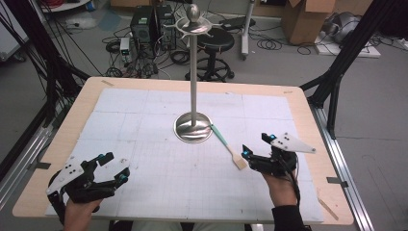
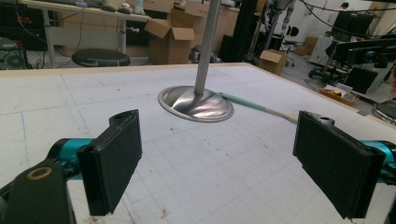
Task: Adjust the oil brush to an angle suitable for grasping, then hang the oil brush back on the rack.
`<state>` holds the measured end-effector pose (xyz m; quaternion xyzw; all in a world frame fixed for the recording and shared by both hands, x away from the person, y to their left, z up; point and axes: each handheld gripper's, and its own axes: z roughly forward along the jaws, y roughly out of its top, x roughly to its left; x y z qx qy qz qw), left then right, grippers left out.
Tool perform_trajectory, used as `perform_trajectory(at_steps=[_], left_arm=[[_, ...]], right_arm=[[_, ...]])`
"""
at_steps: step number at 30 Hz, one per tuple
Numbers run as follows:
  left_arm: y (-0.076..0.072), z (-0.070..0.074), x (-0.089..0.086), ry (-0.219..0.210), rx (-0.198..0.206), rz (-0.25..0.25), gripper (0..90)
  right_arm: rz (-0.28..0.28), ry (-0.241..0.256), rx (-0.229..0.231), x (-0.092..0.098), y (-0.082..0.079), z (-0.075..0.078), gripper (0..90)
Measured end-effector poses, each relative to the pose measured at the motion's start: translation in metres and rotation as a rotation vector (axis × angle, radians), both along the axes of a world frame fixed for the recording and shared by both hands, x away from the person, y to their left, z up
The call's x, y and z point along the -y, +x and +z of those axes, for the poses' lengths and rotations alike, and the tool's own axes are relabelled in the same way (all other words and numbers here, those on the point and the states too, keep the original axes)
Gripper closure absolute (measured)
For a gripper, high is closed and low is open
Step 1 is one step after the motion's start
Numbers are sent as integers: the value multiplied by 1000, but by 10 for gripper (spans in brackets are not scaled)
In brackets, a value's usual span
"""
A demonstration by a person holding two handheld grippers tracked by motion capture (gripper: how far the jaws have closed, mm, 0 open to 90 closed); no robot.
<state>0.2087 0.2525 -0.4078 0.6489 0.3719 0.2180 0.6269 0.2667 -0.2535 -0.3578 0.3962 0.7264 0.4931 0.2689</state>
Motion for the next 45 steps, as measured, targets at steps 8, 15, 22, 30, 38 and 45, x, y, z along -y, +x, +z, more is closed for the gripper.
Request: perform_trajectory(at_steps=[8,15,22,30,38,45], left_arm=[[-2,-1,-7,-12,-5,16,158],[-3,-1,-7,-19,-9,23,158],[0,-1,-3,-14,-11,6,158],[3,-2,-2,-25,-19,-6,159],[2,-2,-1,-10,-22,-11,159],[2,-2,-1,-5,-25,-15,159]], right_arm=[[25,-24,-24,-26,19,-1,208],[41,-27,-61,-29,25,-6,215],[46,-43,-95,-29,32,-15,222],[31,-48,-184,-25,43,-42,226],[37,-101,-252,-31,63,-57,319],[41,-136,-345,-36,81,-77,465]])
